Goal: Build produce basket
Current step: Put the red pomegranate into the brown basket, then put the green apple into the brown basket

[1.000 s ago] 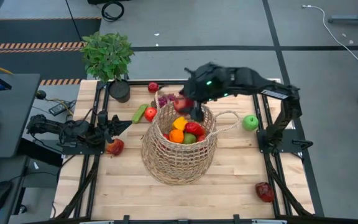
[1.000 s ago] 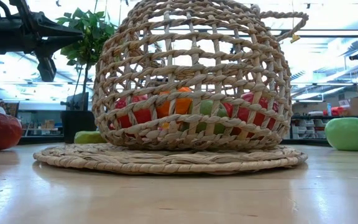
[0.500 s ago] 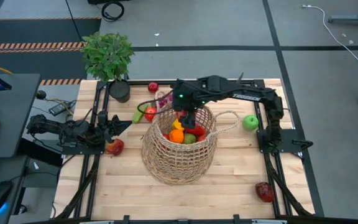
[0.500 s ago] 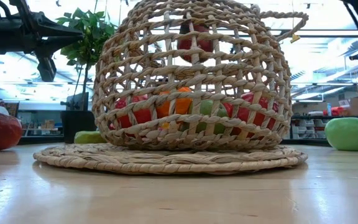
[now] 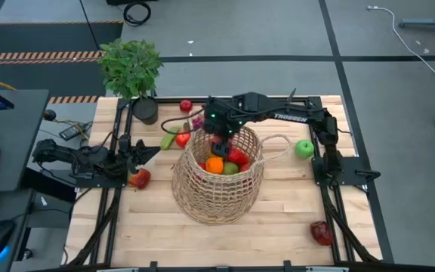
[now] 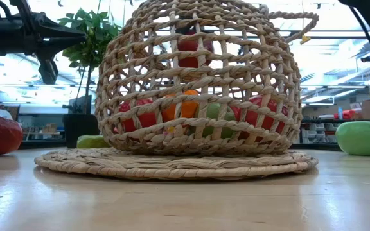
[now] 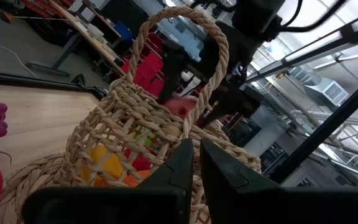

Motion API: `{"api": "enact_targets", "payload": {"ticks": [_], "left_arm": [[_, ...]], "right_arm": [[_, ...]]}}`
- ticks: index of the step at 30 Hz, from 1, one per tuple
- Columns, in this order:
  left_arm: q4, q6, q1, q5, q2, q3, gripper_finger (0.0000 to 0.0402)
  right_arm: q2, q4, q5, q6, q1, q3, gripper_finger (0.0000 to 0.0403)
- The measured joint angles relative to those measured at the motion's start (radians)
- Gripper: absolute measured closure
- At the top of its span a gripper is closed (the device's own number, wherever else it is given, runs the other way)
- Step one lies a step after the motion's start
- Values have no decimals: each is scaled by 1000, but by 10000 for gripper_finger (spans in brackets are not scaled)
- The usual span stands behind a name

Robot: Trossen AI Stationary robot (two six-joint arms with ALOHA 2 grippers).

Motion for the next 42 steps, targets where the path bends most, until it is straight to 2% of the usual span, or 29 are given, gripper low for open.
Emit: {"api": "enact_targets", "payload": {"ticks": [11, 20, 27, 35, 42], "left_arm": [[0, 0, 0, 0, 0, 0, 367], [0, 0, 0, 0, 0, 0, 367], [0, 0, 0, 0, 0, 0, 368], [0, 0, 0, 0, 0, 0, 367], [0, 0, 0, 0, 0, 0, 366]], "right_arm": [[-9, -101, -141, 73, 50, -71, 54], [-8, -198, -151, 102, 95, -126, 53], [-9, -199, -273, 94, 126, -126, 16], [-21, -271, -225, 84, 107, -109, 8], [-175, -273, -117, 71, 34, -84, 8]]}}
